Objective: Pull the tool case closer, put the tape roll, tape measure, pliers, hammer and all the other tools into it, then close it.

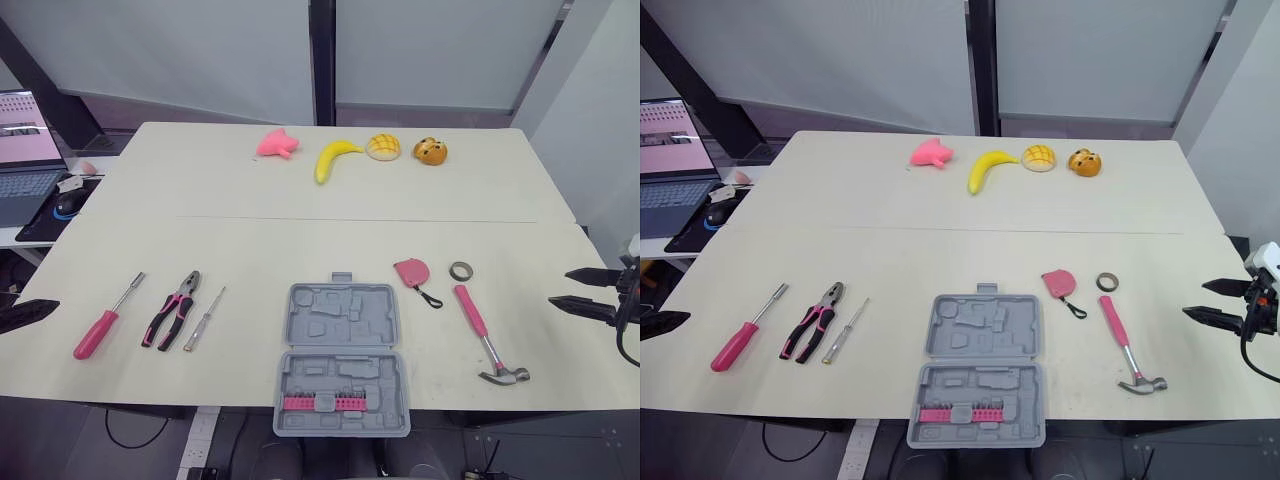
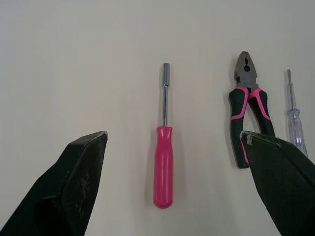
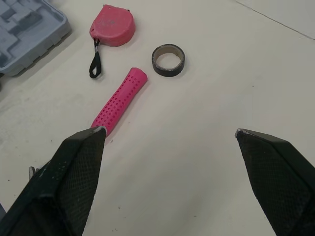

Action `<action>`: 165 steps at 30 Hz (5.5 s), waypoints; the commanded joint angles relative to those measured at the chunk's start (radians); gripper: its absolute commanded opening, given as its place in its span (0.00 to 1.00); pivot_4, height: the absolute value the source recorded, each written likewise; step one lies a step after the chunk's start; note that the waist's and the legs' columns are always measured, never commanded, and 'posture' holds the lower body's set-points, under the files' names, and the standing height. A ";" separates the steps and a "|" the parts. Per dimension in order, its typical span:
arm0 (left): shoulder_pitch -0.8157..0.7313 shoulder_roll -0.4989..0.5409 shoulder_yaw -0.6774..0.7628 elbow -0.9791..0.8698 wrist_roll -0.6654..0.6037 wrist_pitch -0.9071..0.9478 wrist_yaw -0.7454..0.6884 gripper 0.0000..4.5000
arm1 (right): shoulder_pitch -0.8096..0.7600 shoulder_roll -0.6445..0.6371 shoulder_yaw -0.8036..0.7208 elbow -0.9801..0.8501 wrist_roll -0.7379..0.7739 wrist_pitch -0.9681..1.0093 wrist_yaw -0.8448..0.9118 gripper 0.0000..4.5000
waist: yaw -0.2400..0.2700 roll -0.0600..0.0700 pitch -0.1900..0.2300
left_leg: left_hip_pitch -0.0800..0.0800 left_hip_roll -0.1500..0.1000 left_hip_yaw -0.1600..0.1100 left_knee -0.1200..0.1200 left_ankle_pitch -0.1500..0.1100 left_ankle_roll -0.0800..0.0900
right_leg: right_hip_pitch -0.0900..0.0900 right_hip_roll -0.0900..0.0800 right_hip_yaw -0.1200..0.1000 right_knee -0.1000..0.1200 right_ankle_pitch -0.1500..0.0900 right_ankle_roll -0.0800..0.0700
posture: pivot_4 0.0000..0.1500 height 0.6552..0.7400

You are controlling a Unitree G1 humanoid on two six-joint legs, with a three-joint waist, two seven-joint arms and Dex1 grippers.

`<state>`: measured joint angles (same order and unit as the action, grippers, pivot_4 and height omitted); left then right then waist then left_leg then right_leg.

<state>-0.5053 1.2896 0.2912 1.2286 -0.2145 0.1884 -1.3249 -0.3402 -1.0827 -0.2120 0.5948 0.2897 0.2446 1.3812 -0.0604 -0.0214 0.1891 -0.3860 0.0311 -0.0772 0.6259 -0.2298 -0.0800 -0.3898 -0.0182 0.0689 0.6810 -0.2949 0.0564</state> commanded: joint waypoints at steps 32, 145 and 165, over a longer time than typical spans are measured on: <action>0.047 -0.534 -0.312 -1.647 -0.333 0.350 0.211 1.00 | -0.318 0.206 0.425 -0.018 -0.452 -0.370 -0.294 0.66 | 0.002 0.000 0.000 | -0.002 -0.001 0.000 0.003 0.000 0.000 | 0.001 -0.001 0.001 0.000 0.004 -0.004 | 1.00 1.00; 0.428 -0.216 -0.019 -1.582 -0.380 0.375 0.111 1.00 | -0.377 0.983 0.753 -0.215 -0.447 0.144 -0.553 0.01 | 0.000 0.000 0.001 | -0.002 0.000 -0.003 0.002 0.000 0.000 | 0.000 0.000 -0.001 0.000 0.004 -0.004 | 1.00 1.00; 0.444 -0.225 -0.025 -1.573 -0.358 0.349 0.108 1.00 | -0.366 0.996 0.747 -0.214 -0.451 0.101 -0.524 0.25 | -0.005 0.000 0.001 | -0.002 0.000 -0.003 0.002 0.000 0.000 | 0.000 0.000 -0.001 0.000 0.004 -0.004 | 1.00 1.00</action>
<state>-0.0550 1.0553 0.2444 -0.3416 -0.5721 0.5569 -1.2114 -0.7059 -0.0947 0.5428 0.4082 -0.1738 0.3695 0.8485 -0.0651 -0.0214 0.1897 -0.3882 0.0310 -0.0802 0.6277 -0.2299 -0.0804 -0.3901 -0.0182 0.0676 0.6810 -0.2905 0.0528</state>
